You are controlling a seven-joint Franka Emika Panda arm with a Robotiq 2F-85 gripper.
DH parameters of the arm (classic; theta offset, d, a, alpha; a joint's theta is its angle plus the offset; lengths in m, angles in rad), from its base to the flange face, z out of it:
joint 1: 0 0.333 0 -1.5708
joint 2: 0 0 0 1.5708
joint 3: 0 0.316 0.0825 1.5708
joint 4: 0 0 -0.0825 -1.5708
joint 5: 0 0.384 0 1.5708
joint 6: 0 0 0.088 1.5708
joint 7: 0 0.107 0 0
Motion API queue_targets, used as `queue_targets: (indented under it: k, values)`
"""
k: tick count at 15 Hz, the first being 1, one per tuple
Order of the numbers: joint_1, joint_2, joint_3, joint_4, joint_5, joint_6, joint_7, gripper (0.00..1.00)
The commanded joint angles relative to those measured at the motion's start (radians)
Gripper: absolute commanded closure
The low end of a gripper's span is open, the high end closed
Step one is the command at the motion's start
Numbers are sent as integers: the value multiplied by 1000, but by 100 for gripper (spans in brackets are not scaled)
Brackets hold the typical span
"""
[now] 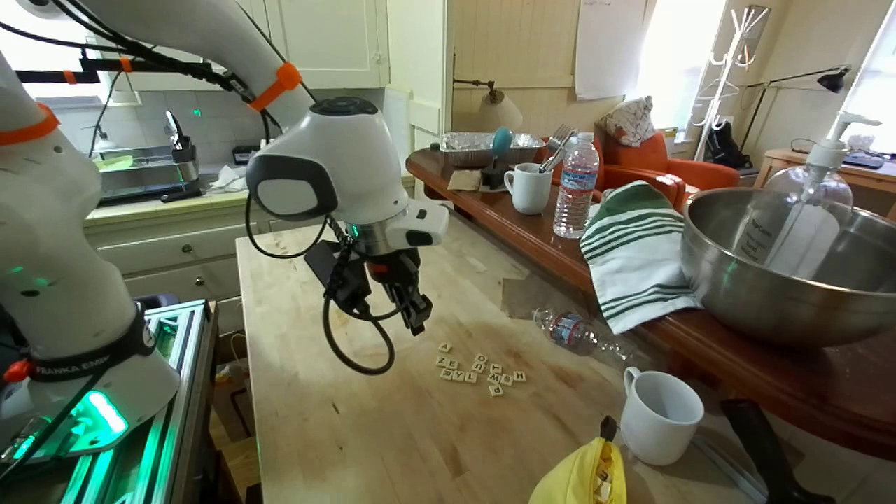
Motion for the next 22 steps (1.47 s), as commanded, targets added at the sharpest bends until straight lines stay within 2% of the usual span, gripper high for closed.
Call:
queue_targets:
  k: [1, 6, 19, 22]
  values:
    - [45, 87, -24, 48, 151, 36, -129, 100]
    - [35, 177, -7, 116, 291, 46, -245, 100]
    - [-14, 342, 70, 206, 512, 70, -401, 100]
    - [-23, 367, 80, 221, 528, 59, -410, 100]
